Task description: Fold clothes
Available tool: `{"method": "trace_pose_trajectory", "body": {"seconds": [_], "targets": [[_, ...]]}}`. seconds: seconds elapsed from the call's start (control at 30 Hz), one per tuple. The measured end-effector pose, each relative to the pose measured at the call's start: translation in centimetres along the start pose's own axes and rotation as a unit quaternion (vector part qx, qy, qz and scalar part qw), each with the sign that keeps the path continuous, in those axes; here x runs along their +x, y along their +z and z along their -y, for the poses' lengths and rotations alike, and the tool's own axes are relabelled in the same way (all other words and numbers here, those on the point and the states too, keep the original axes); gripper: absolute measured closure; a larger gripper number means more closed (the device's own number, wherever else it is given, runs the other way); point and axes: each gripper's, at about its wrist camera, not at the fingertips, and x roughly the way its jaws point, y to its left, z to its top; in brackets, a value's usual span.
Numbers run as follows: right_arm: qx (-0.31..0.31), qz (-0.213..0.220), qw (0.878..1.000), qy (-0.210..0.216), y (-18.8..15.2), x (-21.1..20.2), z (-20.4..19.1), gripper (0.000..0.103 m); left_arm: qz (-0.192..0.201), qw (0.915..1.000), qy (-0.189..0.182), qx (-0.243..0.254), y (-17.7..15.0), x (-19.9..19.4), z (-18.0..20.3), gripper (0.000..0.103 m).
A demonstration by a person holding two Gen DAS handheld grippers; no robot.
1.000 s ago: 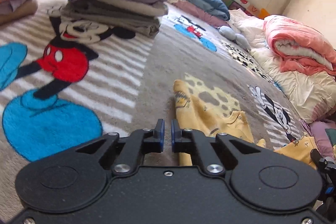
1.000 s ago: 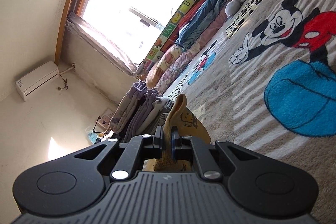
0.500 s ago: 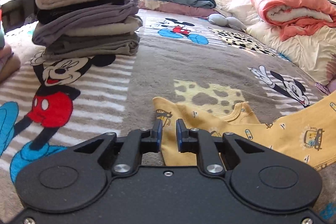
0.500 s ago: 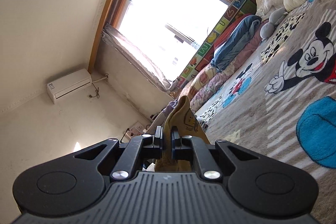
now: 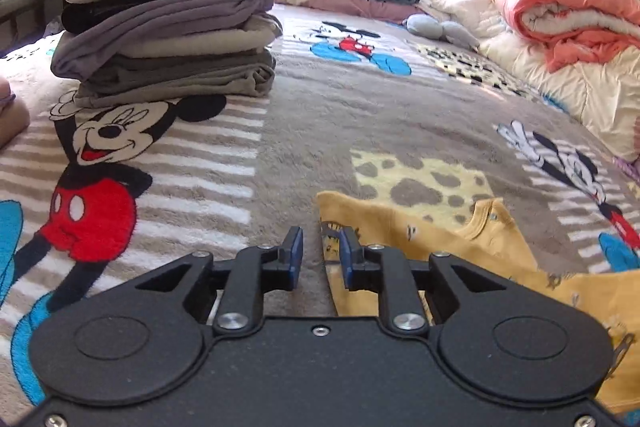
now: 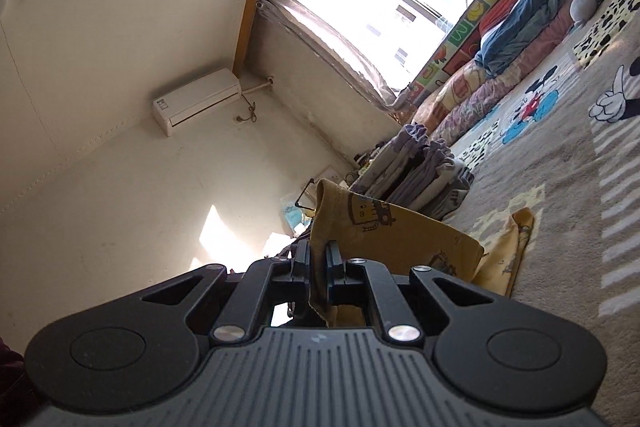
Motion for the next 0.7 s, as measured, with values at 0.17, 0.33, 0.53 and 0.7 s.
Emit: {"method": "trace_pose_trajectory", "body": {"seconds": [0.17, 0.33, 0.53, 0.7], "targets": [[0.052, 0.010, 0.998, 0.022, -0.8, -0.9, 0.4, 0.093, -0.016, 0.9993, 0.014, 0.031, 1.4, 2.8, 0.6, 0.085], [0.096, 0.010, 0.995, 0.038, -1.0, -1.0, 1.3, 0.093, -0.028, 0.9985, 0.026, 0.039, 2.1, 4.6, 0.5, 0.080], [0.118, 0.015, 0.993, 0.004, -1.2, -1.7, 2.2, 0.093, 0.020, 0.9995, -0.013, 0.021, 1.6, -0.1, 0.9, 0.080], [0.150, 0.021, 0.988, -0.026, -1.8, -1.9, 3.4, 0.093, -0.035, 0.9983, -0.013, 0.044, -0.5, 1.4, 1.3, 0.080]]}}
